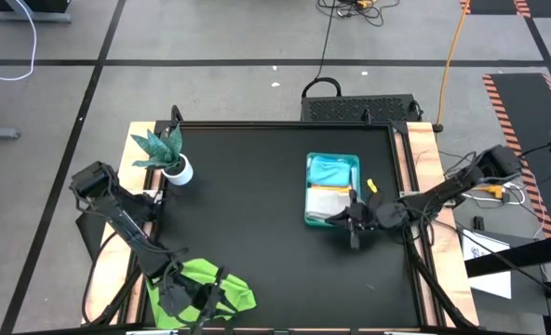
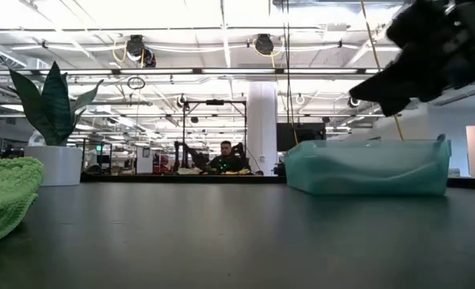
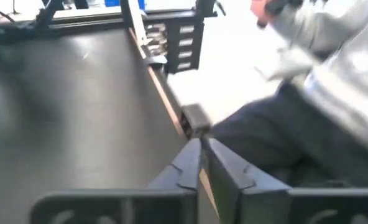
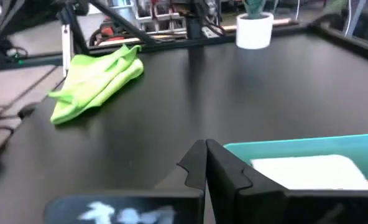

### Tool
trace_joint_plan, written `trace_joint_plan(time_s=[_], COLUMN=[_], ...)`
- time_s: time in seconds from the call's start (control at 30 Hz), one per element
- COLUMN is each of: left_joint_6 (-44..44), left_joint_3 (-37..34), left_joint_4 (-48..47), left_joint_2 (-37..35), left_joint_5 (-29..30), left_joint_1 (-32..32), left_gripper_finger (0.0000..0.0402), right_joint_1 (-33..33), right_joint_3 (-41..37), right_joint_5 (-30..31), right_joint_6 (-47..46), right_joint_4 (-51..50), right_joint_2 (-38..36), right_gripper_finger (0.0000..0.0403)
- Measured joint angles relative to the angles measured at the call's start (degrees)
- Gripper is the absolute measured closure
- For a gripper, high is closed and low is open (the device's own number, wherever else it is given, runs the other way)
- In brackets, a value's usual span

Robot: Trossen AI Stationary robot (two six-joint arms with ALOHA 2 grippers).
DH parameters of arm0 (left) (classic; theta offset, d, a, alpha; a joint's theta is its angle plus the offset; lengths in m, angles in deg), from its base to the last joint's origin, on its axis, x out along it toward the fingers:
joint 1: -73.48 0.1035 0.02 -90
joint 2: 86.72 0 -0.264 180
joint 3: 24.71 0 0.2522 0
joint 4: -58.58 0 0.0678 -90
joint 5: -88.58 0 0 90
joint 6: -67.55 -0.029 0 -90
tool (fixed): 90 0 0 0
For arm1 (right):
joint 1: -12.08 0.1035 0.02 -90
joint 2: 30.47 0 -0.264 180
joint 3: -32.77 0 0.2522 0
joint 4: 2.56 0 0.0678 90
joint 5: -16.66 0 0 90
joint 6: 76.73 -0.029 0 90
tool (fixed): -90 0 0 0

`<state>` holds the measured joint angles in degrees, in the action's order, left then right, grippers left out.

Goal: Fold microfiber towels
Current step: Fold the light green microfiber cloth

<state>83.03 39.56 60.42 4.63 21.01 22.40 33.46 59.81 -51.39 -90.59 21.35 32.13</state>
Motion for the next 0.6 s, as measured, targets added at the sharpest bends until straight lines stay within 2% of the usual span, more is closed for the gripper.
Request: trace_joint_plan(time_s=[0.13, 0.3, 0.47, 0.6], left_joint_6=[5.9, 7.6, 9.7, 13.9], left_joint_3=[0.0, 0.3, 9.5, 20.0], left_joint_4=[-0.3, -5.3, -23.9, -36.9], left_joint_2=[0.0, 0.1, 4.7, 11.8], left_joint_5=[-1.4, -0.5, 3.1, 0.5], left_joint_1=[-1.3, -2.3, -3.9, -4.0], left_gripper_finger=[0.0309, 0.0233, 0.0224, 0.0232], right_joint_1=[2.9, 4.5, 7.5, 9.1], right_joint_3=[-1.2, 0.3, 5.3, 8.0], right_joint_5=[7.2, 8.1, 8.1, 8.1], right_joint_6=[2.5, 2.8, 8.6, 12.9], right_joint_4=[0.5, -0.4, -0.2, 0.1], right_joint_2=[0.0, 0.0, 0.0, 0.0], right_gripper_finger=[0.0403, 0.0403, 0.0403, 0.0403])
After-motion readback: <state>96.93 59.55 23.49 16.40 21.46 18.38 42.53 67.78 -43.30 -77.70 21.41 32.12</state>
